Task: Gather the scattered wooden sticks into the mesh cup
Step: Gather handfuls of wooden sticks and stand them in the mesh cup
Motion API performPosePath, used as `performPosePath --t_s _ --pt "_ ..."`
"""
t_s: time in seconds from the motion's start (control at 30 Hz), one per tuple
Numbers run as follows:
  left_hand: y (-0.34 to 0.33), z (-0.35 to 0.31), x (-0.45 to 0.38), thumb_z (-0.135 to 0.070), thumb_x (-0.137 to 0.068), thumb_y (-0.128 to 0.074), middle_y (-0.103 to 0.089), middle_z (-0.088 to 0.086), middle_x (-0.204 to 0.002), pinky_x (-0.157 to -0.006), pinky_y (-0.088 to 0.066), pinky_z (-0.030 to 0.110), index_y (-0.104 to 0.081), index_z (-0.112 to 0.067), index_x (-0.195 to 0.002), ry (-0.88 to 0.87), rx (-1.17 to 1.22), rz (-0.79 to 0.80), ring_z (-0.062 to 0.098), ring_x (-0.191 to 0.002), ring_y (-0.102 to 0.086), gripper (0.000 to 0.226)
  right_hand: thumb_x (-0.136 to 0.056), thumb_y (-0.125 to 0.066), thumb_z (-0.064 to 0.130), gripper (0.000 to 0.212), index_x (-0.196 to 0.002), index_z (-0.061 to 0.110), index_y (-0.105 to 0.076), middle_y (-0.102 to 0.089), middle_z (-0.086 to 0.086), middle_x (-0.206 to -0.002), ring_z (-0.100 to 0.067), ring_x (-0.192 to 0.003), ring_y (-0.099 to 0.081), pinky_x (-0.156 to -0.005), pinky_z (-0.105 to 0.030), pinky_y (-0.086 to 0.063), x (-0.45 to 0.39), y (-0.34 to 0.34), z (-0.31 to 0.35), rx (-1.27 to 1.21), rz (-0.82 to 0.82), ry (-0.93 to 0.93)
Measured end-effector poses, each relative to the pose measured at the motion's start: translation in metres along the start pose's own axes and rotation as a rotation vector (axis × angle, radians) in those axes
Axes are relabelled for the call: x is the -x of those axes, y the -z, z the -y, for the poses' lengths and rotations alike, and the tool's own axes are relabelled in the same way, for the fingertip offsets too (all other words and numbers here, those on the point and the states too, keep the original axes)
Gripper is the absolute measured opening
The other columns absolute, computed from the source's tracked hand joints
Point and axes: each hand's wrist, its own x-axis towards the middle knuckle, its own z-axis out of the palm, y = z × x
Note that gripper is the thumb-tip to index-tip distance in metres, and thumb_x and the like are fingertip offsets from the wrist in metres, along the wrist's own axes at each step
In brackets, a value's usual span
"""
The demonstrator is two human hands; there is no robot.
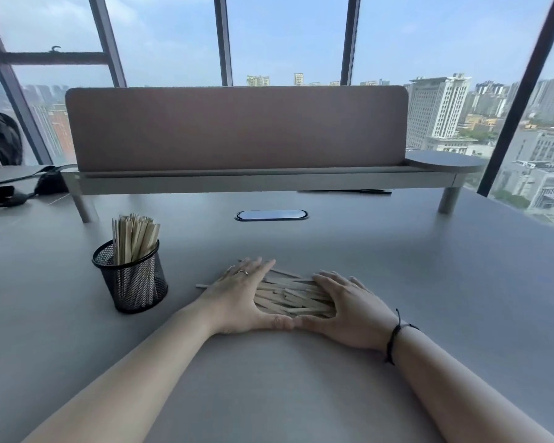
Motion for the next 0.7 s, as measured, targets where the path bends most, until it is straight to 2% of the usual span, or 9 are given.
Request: performPosePath --t_s 0.13,0.2,0.27,0.33,0.43,0.53,0.7 --pt "-0.004 -0.004 -0.013 -0.101 -0.054 -0.042 -0.002 -0.01 -0.168 -0.123 0.005 0.039 -0.005 -0.036 -0.158 -0.037 -0.073 0.025 0.01 -0.153 0.009 0.128 -0.068 -0.046 0.089 0.104 -0.153 0.032 -0.028 -0.033 0.017 -0.157 -0.01 -0.142 -0.029 -0.117 -0.027 -0.024 -0.003 -0.002 -0.009 -0.048 0.02 0.011" --pt "-0.005 -0.002 -0.017 -0.102 -0.054 -0.041 -0.005 -0.01 -0.168 -0.123 0.005 0.04 -0.006 -0.036 -0.158 -0.058 -0.084 0.028 0.009 -0.153 0.008 0.128 -0.065 -0.045 0.09 0.106 -0.152 0.032 -0.029 -0.035 0.016 -0.156 -0.01 -0.142 -0.03 -0.117 -0.029 -0.027 -0.005 -0.002 -0.012 -0.064 0.025 0.017" --pt "-0.006 -0.003 -0.019 -0.101 -0.055 -0.043 -0.013 -0.011 -0.166 -0.124 0.0 0.039 -0.01 -0.035 -0.158 -0.063 -0.051 0.001 0.009 -0.153 -0.001 0.126 -0.066 -0.045 0.089 0.104 -0.151 0.031 -0.031 -0.037 0.015 -0.155 -0.009 -0.142 -0.032 -0.116 -0.029 -0.029 -0.008 -0.002 -0.014 -0.082 0.016 0.025" --pt "-0.008 -0.005 -0.021 -0.098 -0.057 -0.046 -0.028 -0.011 -0.16 -0.123 -0.011 0.038 -0.022 -0.035 -0.156 -0.074 0.007 -0.075 0.011 -0.15 -0.019 0.12 -0.071 -0.046 0.084 0.096 -0.15 0.03 -0.034 -0.04 0.014 -0.153 -0.009 -0.139 -0.035 -0.114 -0.028 -0.031 -0.011 -0.004 -0.015 -0.094 0.002 0.029" --pt "-0.013 -0.008 -0.02 -0.092 -0.062 -0.054 -0.05 -0.013 -0.14 -0.112 -0.031 0.028 -0.045 -0.031 -0.146 -0.1 0.104 -0.204 0.01 -0.132 -0.045 0.104 -0.079 -0.047 0.079 0.087 -0.149 0.029 -0.035 -0.043 0.012 -0.151 -0.01 -0.138 -0.038 -0.113 -0.028 -0.032 -0.012 -0.006 -0.016 -0.102 -0.024 0.04" --pt "-0.016 -0.01 -0.018 -0.083 -0.066 -0.061 -0.052 -0.013 -0.133 -0.102 -0.036 0.02 -0.049 -0.029 -0.143 -0.116 0.147 -0.22 0.005 -0.125 -0.048 0.095 -0.08 -0.051 0.076 0.086 -0.15 0.028 -0.034 -0.044 0.012 -0.15 -0.01 -0.137 -0.04 -0.112 -0.027 -0.032 -0.012 -0.006 -0.016 -0.096 -0.035 0.056" --pt "-0.021 -0.007 -0.02 -0.087 -0.067 -0.045 -0.053 -0.008 -0.126 -0.105 -0.038 0.031 -0.047 -0.025 -0.145 -0.139 0.124 -0.194 0.011 -0.125 -0.043 0.099 -0.064 -0.055 0.087 0.107 -0.152 0.031 -0.03 -0.042 0.015 -0.148 -0.01 -0.136 -0.039 -0.112 -0.026 -0.031 -0.013 -0.007 -0.016 -0.06 -0.023 0.079"
